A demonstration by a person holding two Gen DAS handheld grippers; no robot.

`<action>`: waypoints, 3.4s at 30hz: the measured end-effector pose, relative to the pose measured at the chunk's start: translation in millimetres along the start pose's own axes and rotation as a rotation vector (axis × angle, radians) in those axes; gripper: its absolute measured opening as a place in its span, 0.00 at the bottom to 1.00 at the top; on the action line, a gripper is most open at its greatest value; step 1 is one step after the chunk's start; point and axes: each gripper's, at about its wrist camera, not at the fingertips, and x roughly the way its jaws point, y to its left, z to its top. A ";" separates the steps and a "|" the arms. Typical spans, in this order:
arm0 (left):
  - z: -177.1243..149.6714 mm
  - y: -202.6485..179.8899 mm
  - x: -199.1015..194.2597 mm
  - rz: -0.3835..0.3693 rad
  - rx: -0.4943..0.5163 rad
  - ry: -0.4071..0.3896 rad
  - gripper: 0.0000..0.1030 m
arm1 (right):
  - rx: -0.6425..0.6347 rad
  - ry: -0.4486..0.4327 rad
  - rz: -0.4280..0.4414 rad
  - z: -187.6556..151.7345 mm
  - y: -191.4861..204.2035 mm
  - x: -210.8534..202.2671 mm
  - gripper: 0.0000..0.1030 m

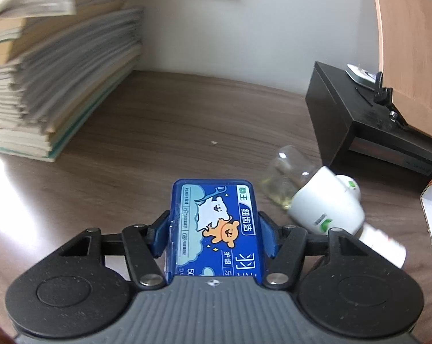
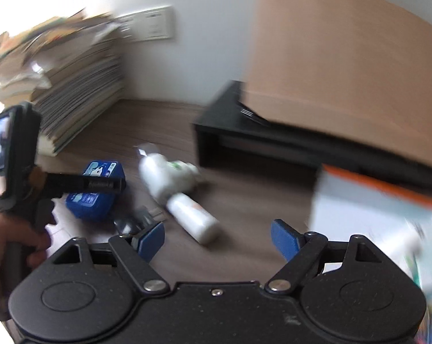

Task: Organize rigid objects
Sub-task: 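Grasp the blue cartoon tin with the left tool while the right tool grasps the white plug-in diffuser, then lift the tin and diffuser and carry both over the white box, then hold the blue tin and diffuser above the white box, edging lower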

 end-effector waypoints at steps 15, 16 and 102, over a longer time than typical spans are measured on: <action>-26.7 52.9 -61.8 0.009 -0.084 -0.030 0.61 | -0.466 0.013 -0.054 35.6 87.8 119.1 0.94; -19.3 56.5 -51.3 0.011 -0.086 -0.029 0.61 | -0.496 0.020 -0.070 34.3 90.5 125.9 0.94; -55.5 -267.9 -125.8 -0.305 0.247 -0.166 0.61 | 0.162 -0.225 -0.252 -84.6 -182.6 -176.8 0.48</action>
